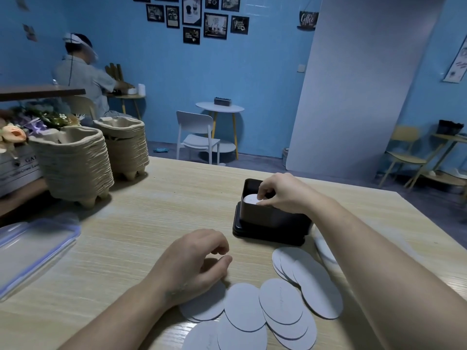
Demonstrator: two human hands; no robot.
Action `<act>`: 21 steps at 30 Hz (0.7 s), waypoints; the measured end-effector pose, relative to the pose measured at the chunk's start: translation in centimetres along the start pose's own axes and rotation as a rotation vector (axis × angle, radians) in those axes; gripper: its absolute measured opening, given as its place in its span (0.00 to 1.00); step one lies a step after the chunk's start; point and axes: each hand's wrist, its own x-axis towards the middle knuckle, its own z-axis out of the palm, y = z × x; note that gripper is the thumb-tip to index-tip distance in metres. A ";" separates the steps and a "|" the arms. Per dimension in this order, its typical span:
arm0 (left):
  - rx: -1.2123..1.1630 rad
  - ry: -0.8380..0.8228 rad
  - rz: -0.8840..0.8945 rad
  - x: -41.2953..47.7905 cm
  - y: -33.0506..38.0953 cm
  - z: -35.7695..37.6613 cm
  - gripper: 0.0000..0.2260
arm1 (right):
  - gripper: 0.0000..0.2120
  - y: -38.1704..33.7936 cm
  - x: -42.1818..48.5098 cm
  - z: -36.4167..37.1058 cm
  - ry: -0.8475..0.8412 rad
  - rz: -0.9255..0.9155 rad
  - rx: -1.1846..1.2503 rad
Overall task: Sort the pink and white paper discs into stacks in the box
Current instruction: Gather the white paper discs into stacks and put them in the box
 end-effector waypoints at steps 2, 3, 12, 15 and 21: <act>-0.015 0.000 -0.014 -0.1 -0.1 -0.4 0.06 | 0.08 -0.1 -0.5 -0.1 0.065 0.003 0.041; -0.025 -0.006 -0.024 -0.2 -0.1 -0.6 0.05 | 0.09 -0.1 -0.9 -0.2 0.105 -0.001 0.057; -0.063 -0.121 -0.088 -1.4 -0.4 -2.3 0.06 | 0.09 -2.0 -8.5 1.9 0.474 -0.329 0.158; -0.055 -0.122 -0.091 -2.4 -0.1 -2.7 0.05 | 0.10 -3.3 -10.9 3.7 0.375 -0.437 0.170; -0.011 -0.192 -0.128 -4.8 0.6 -3.8 0.15 | 0.18 -4.4 -13.8 5.3 -0.018 -0.499 0.224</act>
